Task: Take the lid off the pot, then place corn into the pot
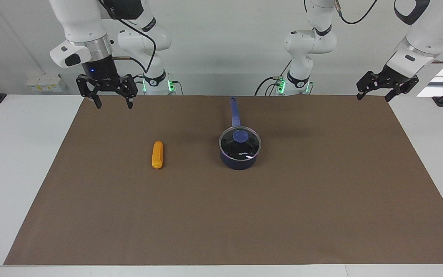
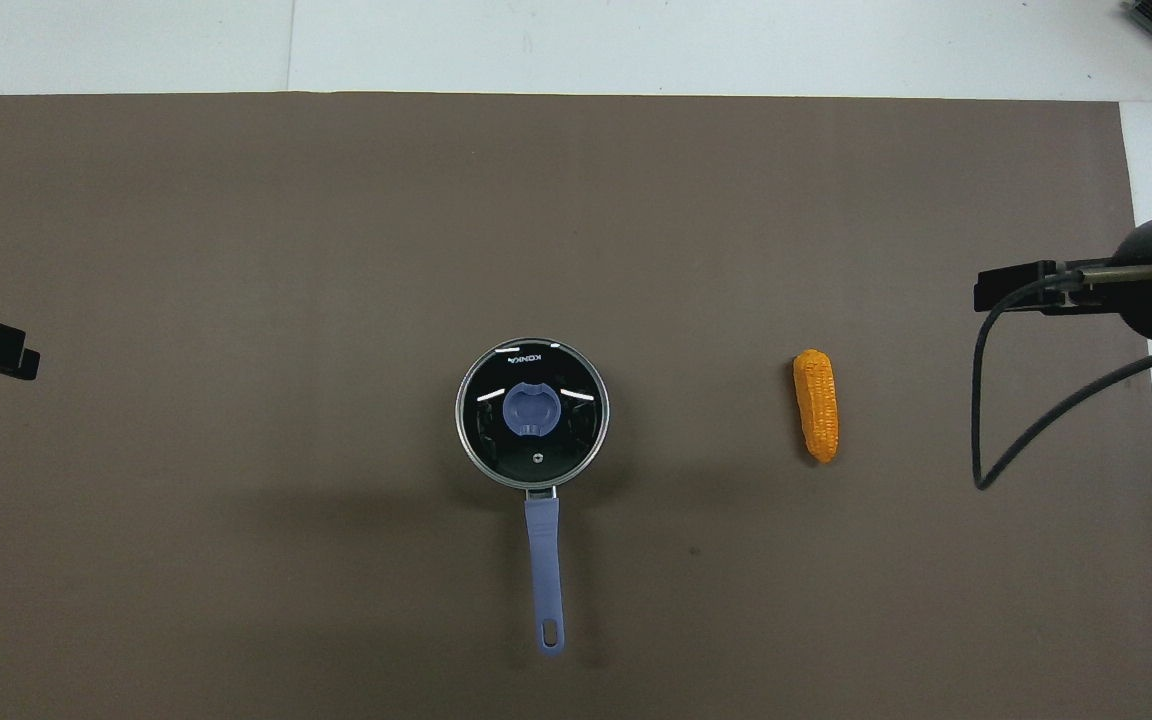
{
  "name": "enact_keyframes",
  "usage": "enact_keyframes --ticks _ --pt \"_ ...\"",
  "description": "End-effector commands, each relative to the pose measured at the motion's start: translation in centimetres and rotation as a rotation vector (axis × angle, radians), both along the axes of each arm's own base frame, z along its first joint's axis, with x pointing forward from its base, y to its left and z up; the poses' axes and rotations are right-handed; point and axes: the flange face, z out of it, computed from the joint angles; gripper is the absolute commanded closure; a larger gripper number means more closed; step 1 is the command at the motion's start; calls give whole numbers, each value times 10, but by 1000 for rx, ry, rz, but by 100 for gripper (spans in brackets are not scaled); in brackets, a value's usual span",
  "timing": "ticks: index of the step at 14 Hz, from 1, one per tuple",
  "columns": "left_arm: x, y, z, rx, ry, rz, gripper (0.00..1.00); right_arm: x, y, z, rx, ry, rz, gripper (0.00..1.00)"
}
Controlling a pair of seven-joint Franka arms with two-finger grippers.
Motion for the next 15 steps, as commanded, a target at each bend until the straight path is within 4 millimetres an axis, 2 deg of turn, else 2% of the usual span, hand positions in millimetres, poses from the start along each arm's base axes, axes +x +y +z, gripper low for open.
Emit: enact_keyframes --ticks 1,13,15 --pt "0 -1 3 16 -10 -10 0 1 -3 2 17 12 19 0" --pt "0 -4 -2 17 -16 -16 0 0 -3 1 17 15 19 0" --pt "-1 -16 -3 16 -19 -39 0 0 -4 1 18 15 17 0"
